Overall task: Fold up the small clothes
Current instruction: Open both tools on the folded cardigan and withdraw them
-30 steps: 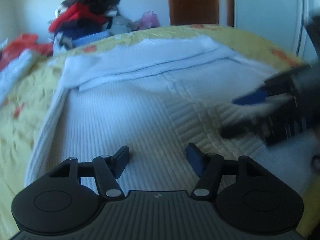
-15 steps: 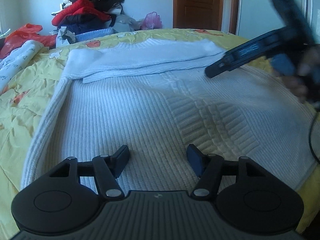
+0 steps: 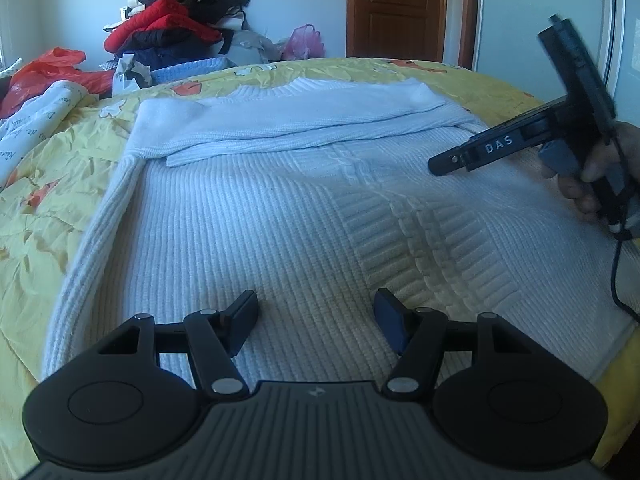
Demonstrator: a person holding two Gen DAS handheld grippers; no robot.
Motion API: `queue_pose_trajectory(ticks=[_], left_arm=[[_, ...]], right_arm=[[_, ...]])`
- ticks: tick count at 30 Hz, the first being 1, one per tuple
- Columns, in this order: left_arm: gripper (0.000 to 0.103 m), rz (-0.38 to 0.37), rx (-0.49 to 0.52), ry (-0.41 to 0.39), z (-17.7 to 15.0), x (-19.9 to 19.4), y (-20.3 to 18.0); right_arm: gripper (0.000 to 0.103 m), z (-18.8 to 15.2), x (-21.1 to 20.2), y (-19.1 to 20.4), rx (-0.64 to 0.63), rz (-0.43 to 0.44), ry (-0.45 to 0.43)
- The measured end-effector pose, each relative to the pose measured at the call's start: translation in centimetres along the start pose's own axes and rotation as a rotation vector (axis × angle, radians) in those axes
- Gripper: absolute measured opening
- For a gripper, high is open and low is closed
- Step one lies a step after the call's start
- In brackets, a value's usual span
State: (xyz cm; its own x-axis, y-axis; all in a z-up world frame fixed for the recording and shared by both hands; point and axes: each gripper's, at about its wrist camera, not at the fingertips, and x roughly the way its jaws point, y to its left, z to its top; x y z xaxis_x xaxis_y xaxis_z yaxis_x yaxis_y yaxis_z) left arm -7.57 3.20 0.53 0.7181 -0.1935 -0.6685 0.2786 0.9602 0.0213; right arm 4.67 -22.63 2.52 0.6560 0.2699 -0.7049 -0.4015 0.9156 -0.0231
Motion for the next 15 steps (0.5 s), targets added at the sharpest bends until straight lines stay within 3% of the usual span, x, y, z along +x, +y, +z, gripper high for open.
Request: queue_pose_trajectory(ticks=[5,7,12,15], left_arm=[[0.064,-0.013,-0.024,0.055,1.9,-0.2,0.3],[0.064,-0.006,-0.023,0.020,3.1,-0.2,0.6],[0.064,0.085,0.043,-0.021,5.8,1.9,-0.1],[0.064,0.116,0.118,-0.056,6.9,3.2,-1.7]], right_arm=[[0.087,-1.0,-2.1,0.7,0.026,0.051,-0.041],[0.092,-1.9,-1.4,0.6,0.020,0.034,0.001],[0.088,-2.0,-2.1,0.7,0.032,0.000,-0.049],[0.092,-1.6,-2.8,1.5,-0.004,-0.016,-0.111]])
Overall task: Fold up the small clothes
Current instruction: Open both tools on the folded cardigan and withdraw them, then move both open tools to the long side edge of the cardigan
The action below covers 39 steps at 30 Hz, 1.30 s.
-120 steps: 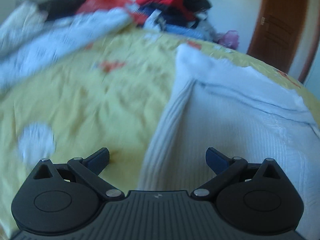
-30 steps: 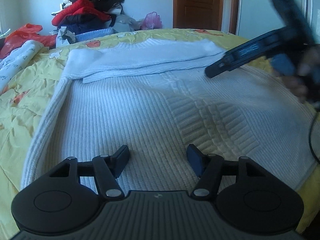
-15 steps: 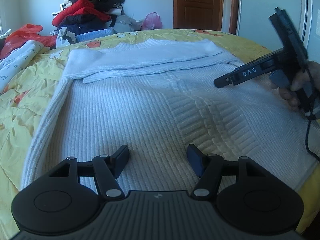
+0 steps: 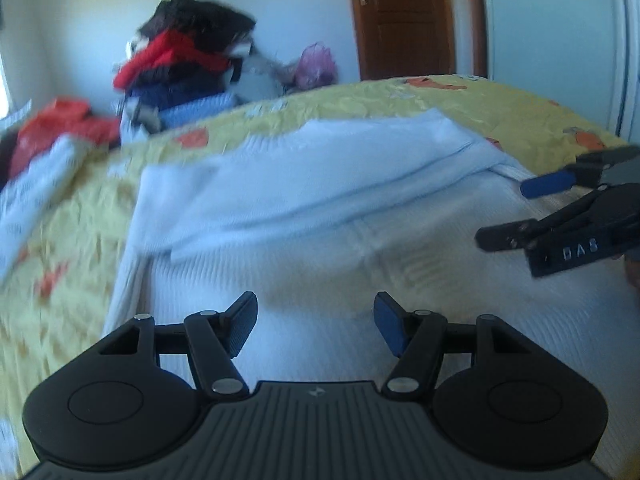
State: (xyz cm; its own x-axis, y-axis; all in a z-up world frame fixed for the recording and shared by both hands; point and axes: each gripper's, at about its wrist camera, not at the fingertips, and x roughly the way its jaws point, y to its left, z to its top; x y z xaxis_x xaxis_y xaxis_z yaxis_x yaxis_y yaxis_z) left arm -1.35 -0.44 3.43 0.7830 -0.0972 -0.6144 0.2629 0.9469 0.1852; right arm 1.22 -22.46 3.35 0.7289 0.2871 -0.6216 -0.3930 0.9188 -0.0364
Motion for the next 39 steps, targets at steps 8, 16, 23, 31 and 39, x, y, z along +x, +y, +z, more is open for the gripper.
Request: queue_pose_trajectory(ticks=[8,16,23,31,39], left_arm=[[0.065,-0.043,0.022,0.079,-1.7,2.0,0.7],[0.066,-0.055,-0.061,0.048,-2.9,-2.0,3.2],[0.071,-0.046,-0.135,0.081,-6.2,-1.7,5.4],[0.071,0.093,-0.173,0.017,-8.5,-7.4,7.1],[0.072,0.168,-0.344,0.131,-12.6,-9.4,11.3]], right_arm=[[0.100,-1.3,1.7,-3.0,0.031,-0.017,0.059],[0.096,-0.3,-2.1,-1.5,0.058,0.043,0.020],[0.100,-3.4,-0.9,0.3,-0.029,0.081,0.076],[0.099,-3.7,-6.0,-1.4,0.028,0.021,0.069],[0.080,-8.3,-11.9,-6.9,0.227,-0.023,0.166]])
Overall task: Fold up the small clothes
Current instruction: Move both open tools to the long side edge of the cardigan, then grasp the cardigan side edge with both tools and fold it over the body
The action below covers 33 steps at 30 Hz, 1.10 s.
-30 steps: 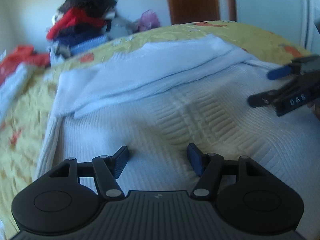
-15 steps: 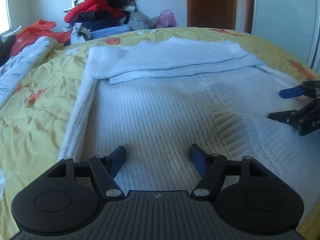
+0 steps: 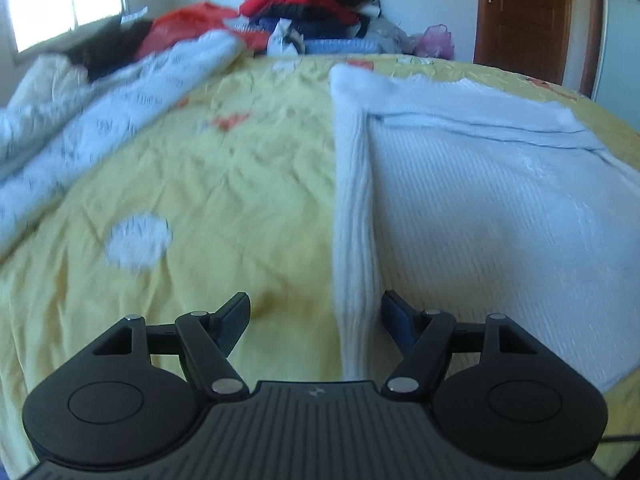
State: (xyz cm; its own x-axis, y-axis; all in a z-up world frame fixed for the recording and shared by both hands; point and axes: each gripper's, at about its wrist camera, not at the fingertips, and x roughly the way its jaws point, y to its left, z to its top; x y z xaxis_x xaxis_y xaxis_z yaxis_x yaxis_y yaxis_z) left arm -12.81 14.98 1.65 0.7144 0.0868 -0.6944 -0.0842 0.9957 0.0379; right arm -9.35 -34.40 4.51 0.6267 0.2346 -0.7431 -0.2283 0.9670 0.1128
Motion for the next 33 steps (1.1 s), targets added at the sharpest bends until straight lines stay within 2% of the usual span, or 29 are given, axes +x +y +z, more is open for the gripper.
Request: queue_pose_trajectory(ticks=[2,4,7,9,13,15,17,19,22,27,30,31,32,33], left_arm=[[0.072,-0.050,-0.035,0.018,0.0,-0.2,0.3],[0.075,-0.131,-0.072,0.047,0.2,0.2,0.6],[0.094,-0.258,-0.121,0.071,0.1,0.2,0.9],[0.095,-0.341,-0.172,0.096,0.4,0.5,1.3],[0.094,-0.474,-0.303,0.184,1.3,1.4,3.1],[0.084,-0.533,-0.368,0.238,1.7,2.0,4.0],[0.057,-0.557,-0.391,0.297,1.8,2.3,4.6],[0.042,-0.537,-0.367,0.314,1.8,2.4,4.9],[0.041,-0.538,-0.369,0.326,1.9,2.7,5.1],[0.042,-0.526,-0.312,0.298,2.4,3.1,4.0],[0.041,-0.527,-0.292,0.315,2.6,3.0,4.1],[0.041,-0.541,-0.297,0.327,2.5,2.9,4.2],[0.035,-0.563,-0.315,0.347,2.3,3.1,4.4],[0.027,-0.573,-0.333,0.360,2.1,3.3,4.7]], right_arm=[[0.079,-0.8,-0.3,-1.0,0.051,0.008,0.047],[0.078,-1.6,-0.6,-1.6,0.117,0.085,0.099],[0.078,-2.2,-0.7,-2.2,0.220,0.279,0.140],[0.078,-2.2,0.2,-2.5,0.314,0.408,0.179],[0.082,-1.7,2.2,-3.3,0.433,0.501,0.164],[0.081,-1.4,3.2,-3.8,0.499,0.543,0.166],[0.076,-1.2,3.9,-3.9,0.514,0.574,0.170],[0.069,-0.9,4.3,-4.0,0.514,0.582,0.173],[0.060,-1.2,4.4,-4.6,0.515,0.583,0.169],[0.057,-2.0,4.7,-5.0,0.552,0.613,0.147],[0.054,-2.2,4.8,-4.4,0.545,0.623,0.163],[0.050,-2.3,4.8,-4.3,0.545,0.631,0.178],[0.046,-2.4,4.8,-4.2,0.542,0.635,0.190],[0.034,-2.5,4.9,-4.2,0.543,0.628,0.197]])
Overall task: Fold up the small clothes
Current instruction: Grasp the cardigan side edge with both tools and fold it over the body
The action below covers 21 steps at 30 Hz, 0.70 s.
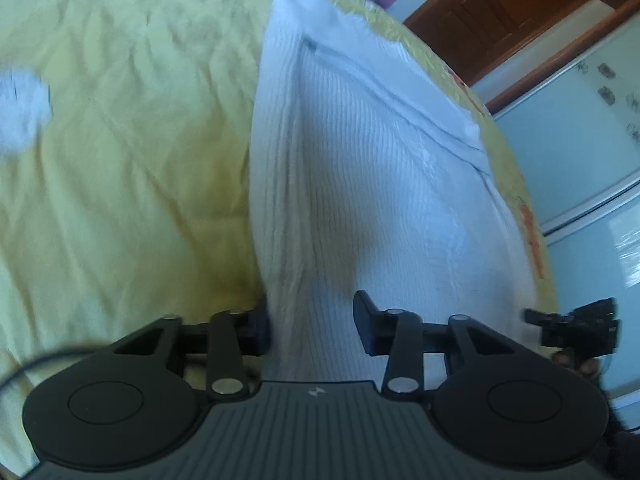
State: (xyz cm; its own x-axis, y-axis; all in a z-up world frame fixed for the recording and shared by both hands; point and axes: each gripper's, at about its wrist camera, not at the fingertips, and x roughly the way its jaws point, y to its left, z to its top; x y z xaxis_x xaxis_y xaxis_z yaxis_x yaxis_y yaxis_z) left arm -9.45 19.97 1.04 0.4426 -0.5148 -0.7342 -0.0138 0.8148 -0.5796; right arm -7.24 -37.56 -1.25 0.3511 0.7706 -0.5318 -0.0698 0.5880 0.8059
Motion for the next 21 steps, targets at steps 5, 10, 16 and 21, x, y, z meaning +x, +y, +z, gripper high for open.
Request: queue_pose_trajectory(ticks=[5,10,16,21], left_arm=[[0.011,-0.001,-0.067,-0.009,-0.2,-0.2,1.3],[0.011,-0.006,-0.026,-0.034,0.3,-1.2,0.6],[0.011,-0.116,0.007,-0.130,2.0,-3.3,-0.7],[0.011,-0.143,0.021,-0.190,4.4,-4.0,-1.6]], right_arm=[[0.009,-0.3,0.0,-1.5,0.075,0.016,0.000],[0.010,0.1,-1.1,0.2,0.005,0.016,-0.021],[0.011,1.3,-2.6,2.1,-0.045,0.066,-0.069],[0.011,3.2,-3.3,3.7,-0.074,0.131,-0.127]])
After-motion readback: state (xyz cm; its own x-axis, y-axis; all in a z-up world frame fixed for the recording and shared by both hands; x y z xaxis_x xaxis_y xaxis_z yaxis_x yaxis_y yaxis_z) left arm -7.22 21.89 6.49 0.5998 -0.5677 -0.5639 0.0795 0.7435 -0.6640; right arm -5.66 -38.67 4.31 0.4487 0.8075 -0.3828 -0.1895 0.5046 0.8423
